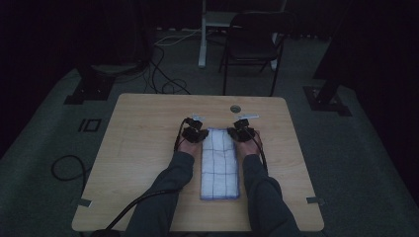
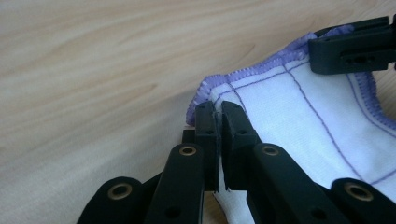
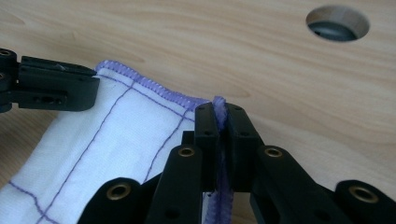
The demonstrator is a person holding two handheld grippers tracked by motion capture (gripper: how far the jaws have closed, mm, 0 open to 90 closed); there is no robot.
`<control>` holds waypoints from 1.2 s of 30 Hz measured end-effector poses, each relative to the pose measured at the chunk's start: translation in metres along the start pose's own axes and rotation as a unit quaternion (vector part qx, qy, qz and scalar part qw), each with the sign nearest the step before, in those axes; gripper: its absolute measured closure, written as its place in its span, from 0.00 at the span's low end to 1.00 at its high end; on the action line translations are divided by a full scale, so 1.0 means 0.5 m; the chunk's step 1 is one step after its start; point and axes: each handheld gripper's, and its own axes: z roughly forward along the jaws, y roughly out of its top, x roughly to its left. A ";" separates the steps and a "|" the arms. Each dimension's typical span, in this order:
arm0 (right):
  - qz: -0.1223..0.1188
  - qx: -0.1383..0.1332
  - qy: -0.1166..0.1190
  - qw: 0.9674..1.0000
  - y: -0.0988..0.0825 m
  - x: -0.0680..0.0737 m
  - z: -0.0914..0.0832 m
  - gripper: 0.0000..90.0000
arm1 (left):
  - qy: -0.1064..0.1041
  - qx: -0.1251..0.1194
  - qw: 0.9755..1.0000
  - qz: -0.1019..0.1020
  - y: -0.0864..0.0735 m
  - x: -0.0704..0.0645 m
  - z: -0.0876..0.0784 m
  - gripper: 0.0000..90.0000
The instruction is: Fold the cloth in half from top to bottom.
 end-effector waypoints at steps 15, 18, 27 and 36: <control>-0.004 -0.045 0.006 0.999 0.021 -0.005 -0.054 0.95 | -0.017 -0.047 0.999 0.016 0.042 -0.014 -0.048 0.97; -0.009 -0.052 0.007 0.999 0.024 -0.002 -0.066 0.95 | -0.025 -0.056 0.998 0.014 0.042 -0.015 -0.059 0.97; -0.029 -0.070 0.013 0.997 0.029 0.016 -0.096 0.95 | -0.034 -0.086 0.996 0.018 0.034 -0.017 -0.093 0.97; -0.040 -0.085 0.022 0.995 0.009 0.033 -0.123 0.95 | -0.047 -0.102 0.993 0.021 0.013 -0.025 -0.118 0.96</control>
